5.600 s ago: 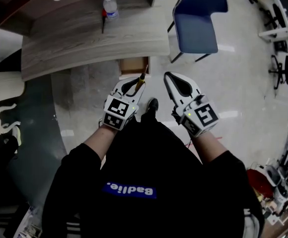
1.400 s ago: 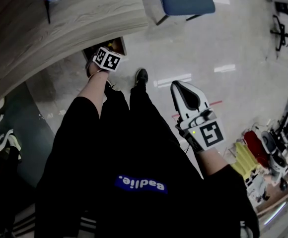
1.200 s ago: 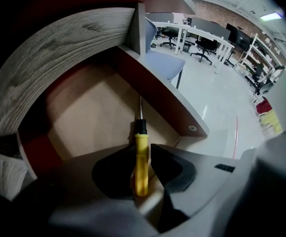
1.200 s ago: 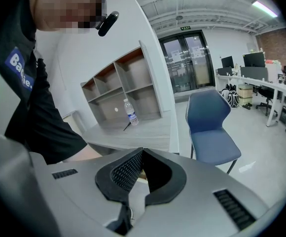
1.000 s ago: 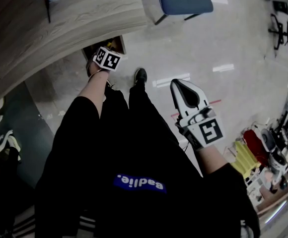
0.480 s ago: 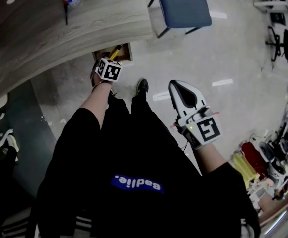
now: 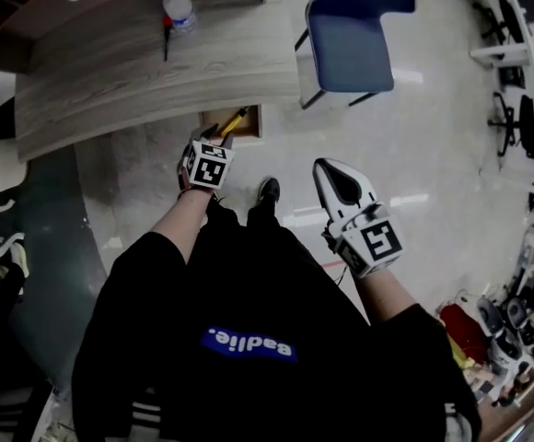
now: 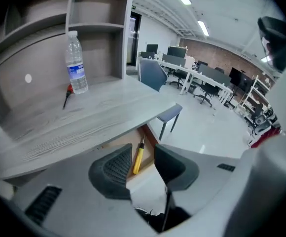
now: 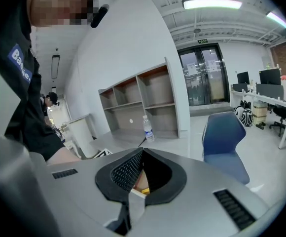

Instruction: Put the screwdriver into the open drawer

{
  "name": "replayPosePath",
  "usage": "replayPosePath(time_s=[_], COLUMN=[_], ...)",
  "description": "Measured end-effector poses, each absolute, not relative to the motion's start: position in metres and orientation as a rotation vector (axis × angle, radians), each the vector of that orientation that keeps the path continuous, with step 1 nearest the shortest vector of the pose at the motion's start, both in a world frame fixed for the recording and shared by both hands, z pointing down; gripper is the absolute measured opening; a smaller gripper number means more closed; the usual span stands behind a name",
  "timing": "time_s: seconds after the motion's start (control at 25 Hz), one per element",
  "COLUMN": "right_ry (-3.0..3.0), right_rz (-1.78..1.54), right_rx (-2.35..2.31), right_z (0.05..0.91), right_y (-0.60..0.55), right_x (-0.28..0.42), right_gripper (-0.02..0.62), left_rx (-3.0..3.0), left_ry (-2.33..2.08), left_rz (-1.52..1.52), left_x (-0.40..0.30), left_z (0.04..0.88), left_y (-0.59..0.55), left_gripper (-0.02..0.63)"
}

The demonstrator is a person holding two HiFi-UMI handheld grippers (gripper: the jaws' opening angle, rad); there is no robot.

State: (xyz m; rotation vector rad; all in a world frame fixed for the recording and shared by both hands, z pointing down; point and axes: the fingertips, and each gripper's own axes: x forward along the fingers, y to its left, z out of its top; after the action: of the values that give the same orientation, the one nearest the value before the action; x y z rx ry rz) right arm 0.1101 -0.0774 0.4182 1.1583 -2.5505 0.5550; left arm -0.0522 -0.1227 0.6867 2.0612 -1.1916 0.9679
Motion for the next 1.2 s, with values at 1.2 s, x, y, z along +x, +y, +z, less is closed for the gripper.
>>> replayPosePath(time_s=[1.2], right_ry=[-2.727], right_rz=[0.425], right_rx=[0.961], right_z=[0.358], right_y=[-0.065], right_x=[0.022], right_gripper=[0.029], left_rx=[2.366], left_ry=[-1.253], left_rz=[0.463], left_x=[-0.053], left_z=[0.426], left_y=[-0.055], left_gripper=[0.011])
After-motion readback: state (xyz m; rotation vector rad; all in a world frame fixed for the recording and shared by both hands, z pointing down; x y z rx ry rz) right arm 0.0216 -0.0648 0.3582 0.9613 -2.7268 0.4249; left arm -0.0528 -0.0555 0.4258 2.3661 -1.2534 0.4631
